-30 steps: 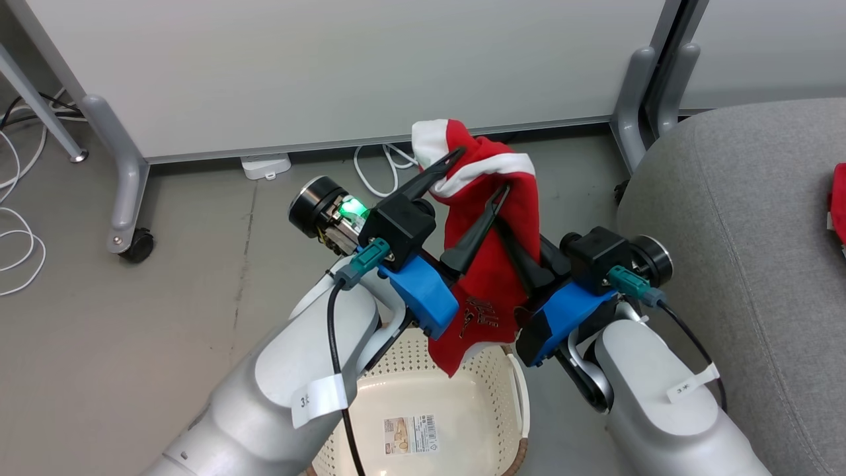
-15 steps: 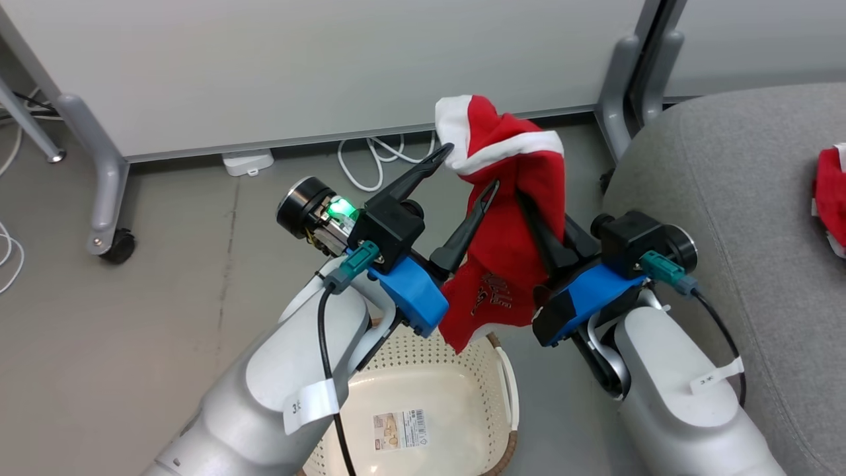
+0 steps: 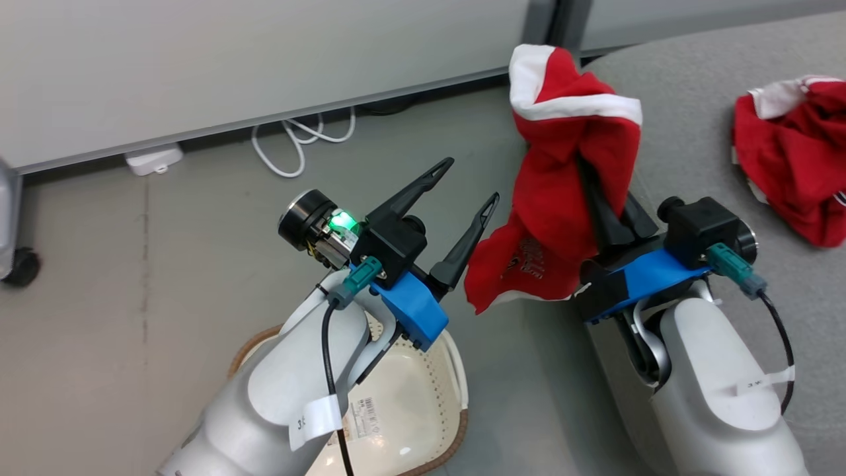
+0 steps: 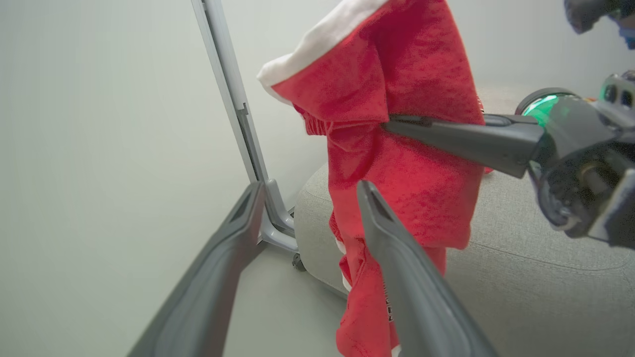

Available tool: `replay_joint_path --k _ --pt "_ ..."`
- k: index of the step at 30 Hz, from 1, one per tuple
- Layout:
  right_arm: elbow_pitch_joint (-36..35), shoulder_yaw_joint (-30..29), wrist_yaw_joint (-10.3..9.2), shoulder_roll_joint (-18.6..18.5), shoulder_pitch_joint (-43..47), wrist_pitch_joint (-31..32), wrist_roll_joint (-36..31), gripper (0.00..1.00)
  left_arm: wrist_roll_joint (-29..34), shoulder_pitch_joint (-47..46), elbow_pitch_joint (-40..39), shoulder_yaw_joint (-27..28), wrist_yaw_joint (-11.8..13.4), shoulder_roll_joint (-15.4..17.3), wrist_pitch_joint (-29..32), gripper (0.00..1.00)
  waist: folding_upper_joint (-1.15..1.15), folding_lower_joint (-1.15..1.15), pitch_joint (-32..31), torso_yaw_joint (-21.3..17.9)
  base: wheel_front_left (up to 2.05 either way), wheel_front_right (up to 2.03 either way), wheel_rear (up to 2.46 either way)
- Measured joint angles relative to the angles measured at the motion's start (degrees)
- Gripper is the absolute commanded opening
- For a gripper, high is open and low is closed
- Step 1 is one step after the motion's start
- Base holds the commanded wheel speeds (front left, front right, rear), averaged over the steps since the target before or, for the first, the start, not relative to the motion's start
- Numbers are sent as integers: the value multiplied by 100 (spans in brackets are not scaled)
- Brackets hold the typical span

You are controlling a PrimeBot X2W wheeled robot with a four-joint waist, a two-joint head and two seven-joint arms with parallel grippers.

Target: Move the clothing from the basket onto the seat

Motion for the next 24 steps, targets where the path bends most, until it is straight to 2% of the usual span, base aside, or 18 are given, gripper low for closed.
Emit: replay_joint_path --k 12,24 --pt "-711 -809 0 -1 500 0 -131 0 4 14 21 -439 -1 -21 -1 100 0 0 282 -830 0 0 0" --pt "-1235 -1347 0 -1 1239 0 -113 0 -133 43 57 -801 -1 -42 -1 100 0 0 410 -1256 0 0 0"
